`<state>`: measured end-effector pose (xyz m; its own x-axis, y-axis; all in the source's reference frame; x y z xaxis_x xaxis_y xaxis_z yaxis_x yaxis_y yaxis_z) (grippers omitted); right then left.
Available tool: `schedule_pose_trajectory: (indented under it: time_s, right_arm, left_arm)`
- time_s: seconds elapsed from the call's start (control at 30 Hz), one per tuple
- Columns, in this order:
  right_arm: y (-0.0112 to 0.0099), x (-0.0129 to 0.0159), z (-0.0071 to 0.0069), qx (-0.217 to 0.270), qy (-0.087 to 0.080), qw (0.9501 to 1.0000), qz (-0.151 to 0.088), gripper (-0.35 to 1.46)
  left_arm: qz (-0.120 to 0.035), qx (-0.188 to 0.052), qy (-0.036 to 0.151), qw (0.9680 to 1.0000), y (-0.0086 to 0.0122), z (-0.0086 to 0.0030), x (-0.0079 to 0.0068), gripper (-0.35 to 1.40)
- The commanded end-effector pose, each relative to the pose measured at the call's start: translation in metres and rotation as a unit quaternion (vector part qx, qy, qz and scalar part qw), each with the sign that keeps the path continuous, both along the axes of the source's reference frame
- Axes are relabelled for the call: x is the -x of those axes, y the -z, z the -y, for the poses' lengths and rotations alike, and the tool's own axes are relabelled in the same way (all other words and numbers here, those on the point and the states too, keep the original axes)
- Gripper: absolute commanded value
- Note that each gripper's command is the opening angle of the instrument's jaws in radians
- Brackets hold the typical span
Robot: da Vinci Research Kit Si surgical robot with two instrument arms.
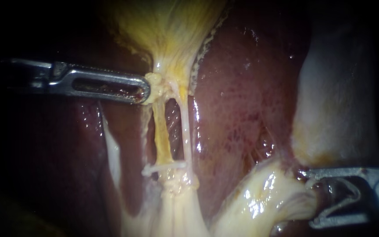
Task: Clipping second clip left tube
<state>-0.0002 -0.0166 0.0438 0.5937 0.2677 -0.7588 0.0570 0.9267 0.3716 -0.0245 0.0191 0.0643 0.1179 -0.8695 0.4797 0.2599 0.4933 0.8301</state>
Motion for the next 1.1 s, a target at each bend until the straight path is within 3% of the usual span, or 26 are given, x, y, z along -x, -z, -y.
schedule_pose_trajectory:
  time_s: [0.03, 0.23, 0.47, 0.57, 0.8, 1.1]
  right_arm:
    - [0.0, 0.0, 0.0, 0.0, 0.0, 1.0, 0.0, 0.49]
    - [0.0, -0.0002, 0.0, 0.0, -0.001, 1.0, 0.0, 0.49]
    - [-0.0001, -0.0003, -0.0001, 0.0, -0.001, 1.0, 0.001, 0.49]
    - [-0.0001, -0.0005, -0.0001, 0.0, -0.002, 1.0, 0.001, 0.49]
    - [-0.0001, -0.0013, -0.0004, 0.002, -0.002, 1.0, 0.003, 0.49]
    - [-0.0001, -0.0055, -0.0016, -0.047, -0.037, 0.9981, 0.015, 0.48]
  left_arm:
    - [0.0, 0.0, -0.001, 1.0, 0.0001, 0.0, -0.0001, -0.35]
    - [0.0, -0.002, 0.001, 1.0, 0.0011, -0.0006, -0.0018, -0.35]
    - [-0.002, -0.003, 0.027, 0.9996, 0.0034, -0.0025, -0.005, -0.35]
    - [-0.004, -0.003, 0.031, 0.9995, 0.0038, -0.0028, -0.0057, -0.35]
    - [-0.004, -0.003, 0.033, 0.9994, 0.0038, -0.0027, -0.0058, -0.35]
    - [-0.004, -0.002, 0.034, 0.9994, 0.0037, -0.0026, -0.0058, -0.35]
